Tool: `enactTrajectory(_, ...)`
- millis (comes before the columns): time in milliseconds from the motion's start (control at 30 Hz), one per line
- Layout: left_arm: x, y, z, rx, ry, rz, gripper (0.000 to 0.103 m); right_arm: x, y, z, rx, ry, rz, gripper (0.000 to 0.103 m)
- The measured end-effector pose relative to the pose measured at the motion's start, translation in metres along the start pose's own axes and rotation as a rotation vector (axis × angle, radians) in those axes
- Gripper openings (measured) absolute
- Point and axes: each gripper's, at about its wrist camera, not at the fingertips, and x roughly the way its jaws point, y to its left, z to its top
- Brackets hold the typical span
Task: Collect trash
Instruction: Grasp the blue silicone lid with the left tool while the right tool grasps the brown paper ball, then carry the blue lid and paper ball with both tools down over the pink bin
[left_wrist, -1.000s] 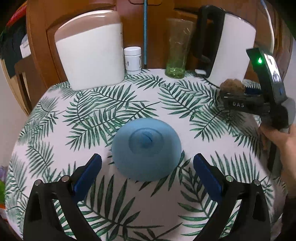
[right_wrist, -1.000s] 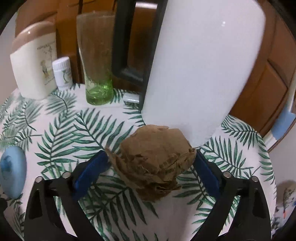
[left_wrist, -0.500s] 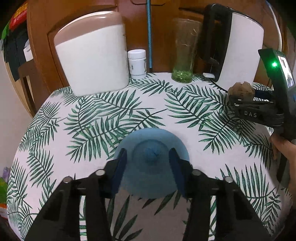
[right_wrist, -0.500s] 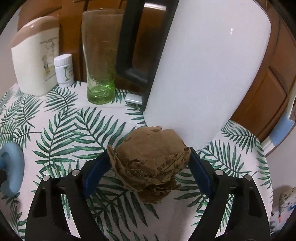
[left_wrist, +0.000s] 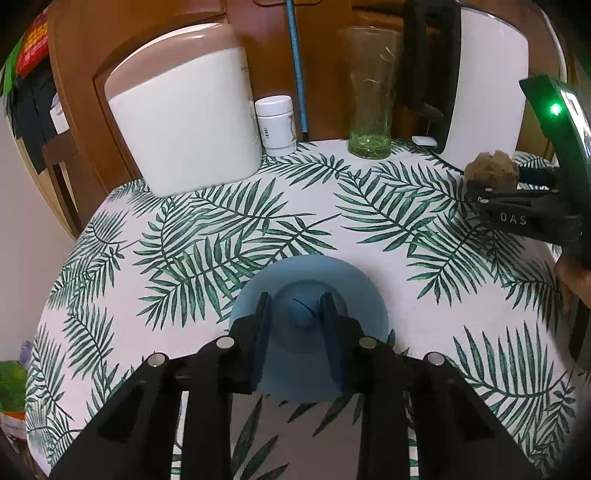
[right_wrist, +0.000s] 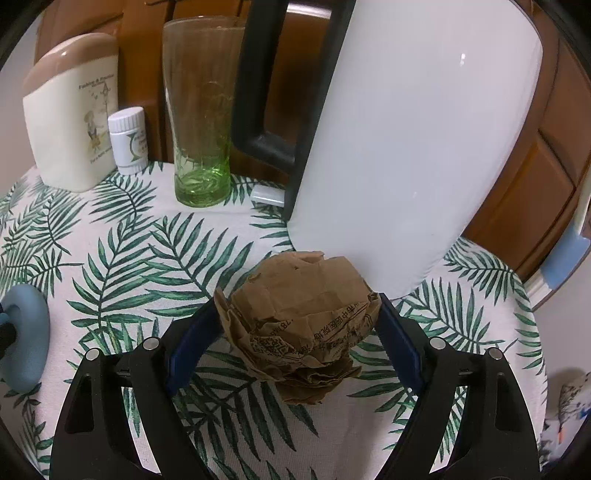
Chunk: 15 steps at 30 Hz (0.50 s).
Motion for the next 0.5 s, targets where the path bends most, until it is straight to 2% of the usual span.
enactTrajectory(133,-0.0001,-0.0022,0.0002,0.013,-0.001,0.014,0.027,0.0022,0.0013,0.001,0.0,0.004,0.005,0.081)
enactTrajectory(200,0.0004,-0.0016,0.0002,0.012,0.005,-0.008,0.018,0.0016,0.0001,0.0009,0.009,-0.001,0.01,0.078)
enactTrajectory(500,-0.0008,-0.0048,-0.0001,0.018,0.002,-0.006,0.019,-0.0014,-0.0038,0.0001,0.033,-0.017,0.026,0.072)
